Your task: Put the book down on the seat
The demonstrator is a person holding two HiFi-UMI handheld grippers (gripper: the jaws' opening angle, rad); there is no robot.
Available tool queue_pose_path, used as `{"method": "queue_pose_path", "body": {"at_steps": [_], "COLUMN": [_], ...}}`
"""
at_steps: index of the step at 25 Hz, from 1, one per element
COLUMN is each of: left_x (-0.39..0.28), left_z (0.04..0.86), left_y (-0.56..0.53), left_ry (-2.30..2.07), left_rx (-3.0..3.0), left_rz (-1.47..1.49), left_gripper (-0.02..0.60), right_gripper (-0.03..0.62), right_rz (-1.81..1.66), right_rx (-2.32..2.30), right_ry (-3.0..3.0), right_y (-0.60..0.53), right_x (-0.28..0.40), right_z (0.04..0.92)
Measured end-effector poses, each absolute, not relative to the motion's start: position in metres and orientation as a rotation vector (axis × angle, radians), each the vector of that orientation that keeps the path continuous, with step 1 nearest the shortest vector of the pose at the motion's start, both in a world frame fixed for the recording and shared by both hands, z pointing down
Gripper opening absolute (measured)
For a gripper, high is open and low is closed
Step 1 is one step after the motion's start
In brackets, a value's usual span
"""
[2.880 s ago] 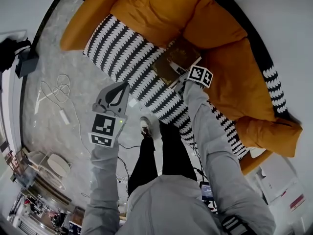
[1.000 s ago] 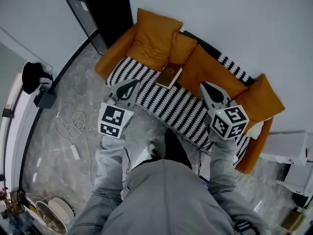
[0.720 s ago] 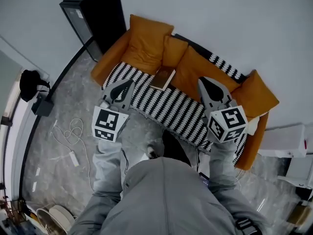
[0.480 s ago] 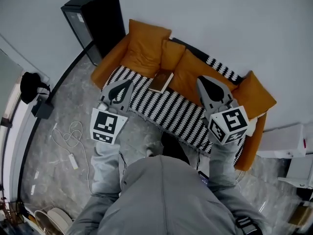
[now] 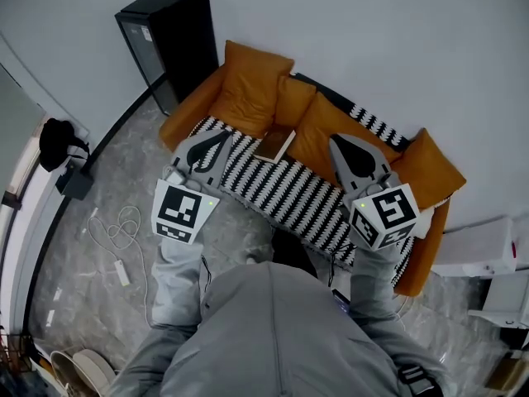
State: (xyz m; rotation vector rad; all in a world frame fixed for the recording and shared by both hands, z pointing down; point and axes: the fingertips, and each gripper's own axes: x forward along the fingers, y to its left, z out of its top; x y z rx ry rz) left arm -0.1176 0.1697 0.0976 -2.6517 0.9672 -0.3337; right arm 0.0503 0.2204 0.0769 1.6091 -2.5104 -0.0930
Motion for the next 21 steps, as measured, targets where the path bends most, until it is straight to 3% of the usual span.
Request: {"method": "queue_pose_path", "body": {"at_steps": [21], "left_x": [-0.110], "left_z": [0.109], "left_y": [0.155], "left_ry": [0.990], "left_rx": [-2.680], "left_rz": [-0.339], "left_gripper": [0.026], "right_gripper": [0.029], "right_rz": [-0.056], "right_rx": [1.573], "right_ry": [-2.499], "right_y": [0.212], "right_x": [0.057], "right_z": [0.095]}}
